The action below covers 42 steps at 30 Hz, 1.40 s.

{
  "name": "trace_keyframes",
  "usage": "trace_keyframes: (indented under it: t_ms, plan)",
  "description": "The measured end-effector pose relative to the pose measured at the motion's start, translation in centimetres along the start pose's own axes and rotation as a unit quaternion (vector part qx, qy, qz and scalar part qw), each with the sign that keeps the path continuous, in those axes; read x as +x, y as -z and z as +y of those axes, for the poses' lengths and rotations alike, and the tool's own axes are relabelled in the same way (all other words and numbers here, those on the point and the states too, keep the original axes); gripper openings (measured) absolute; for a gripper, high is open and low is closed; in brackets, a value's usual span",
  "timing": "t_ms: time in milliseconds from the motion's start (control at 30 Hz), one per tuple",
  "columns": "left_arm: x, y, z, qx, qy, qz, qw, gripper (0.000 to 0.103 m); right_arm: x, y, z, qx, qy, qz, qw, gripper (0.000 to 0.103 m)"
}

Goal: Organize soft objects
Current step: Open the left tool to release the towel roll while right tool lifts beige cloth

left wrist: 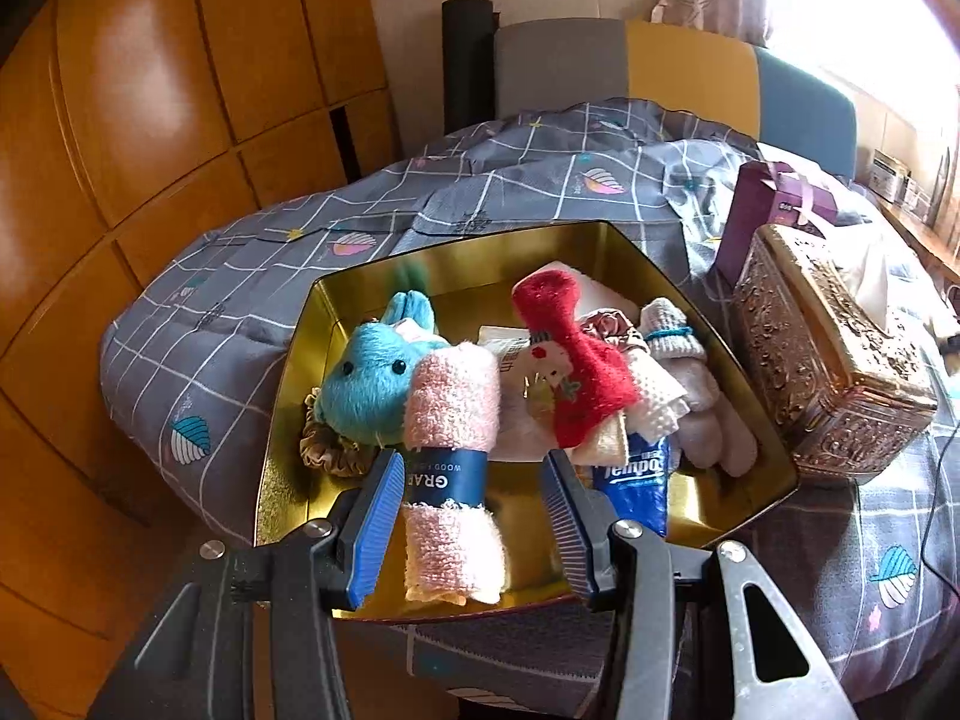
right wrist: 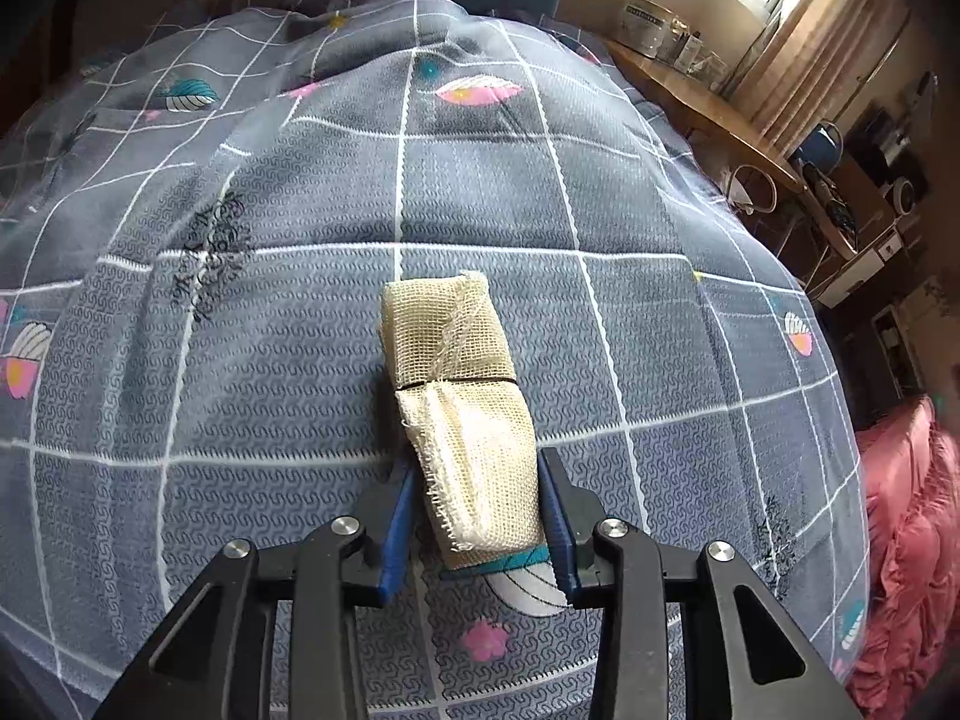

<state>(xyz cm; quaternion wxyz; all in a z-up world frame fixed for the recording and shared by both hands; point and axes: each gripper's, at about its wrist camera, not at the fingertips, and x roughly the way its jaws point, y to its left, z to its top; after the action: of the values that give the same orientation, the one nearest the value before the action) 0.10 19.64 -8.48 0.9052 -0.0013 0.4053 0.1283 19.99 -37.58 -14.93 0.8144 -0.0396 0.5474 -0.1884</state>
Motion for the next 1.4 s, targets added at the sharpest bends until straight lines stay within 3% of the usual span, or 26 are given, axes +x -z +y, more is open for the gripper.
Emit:
trace_keyframes:
  t_ms: [400,633,867,1067,1400]
  plan:
    - [-0.4,0.0,1.2,-0.012,0.008,-0.007,0.9999,0.048,-8.4,-7.8,7.1,-0.048,-0.048,-0.076,0.995,0.037]
    - [-0.7,0.1,1.9,-0.015,0.007,-0.013,0.9998,0.048,-14.9,-9.9,13.6,-0.099,-0.107,-0.137,0.980,0.037]
    - [-0.8,0.5,2.4,-0.019,0.010,-0.015,0.9997,0.048,-22.3,-8.9,20.0,-0.173,-0.172,-0.196,0.950,0.037]
    - [-1.0,0.6,2.6,-0.020,0.012,-0.018,0.9996,0.048,-26.8,-5.5,25.1,-0.254,-0.234,-0.219,0.912,0.038]
    - [-1.3,0.9,3.9,-0.038,0.007,-0.024,0.9990,0.048,-29.7,2.8,33.5,-0.370,-0.335,-0.195,0.844,0.038]
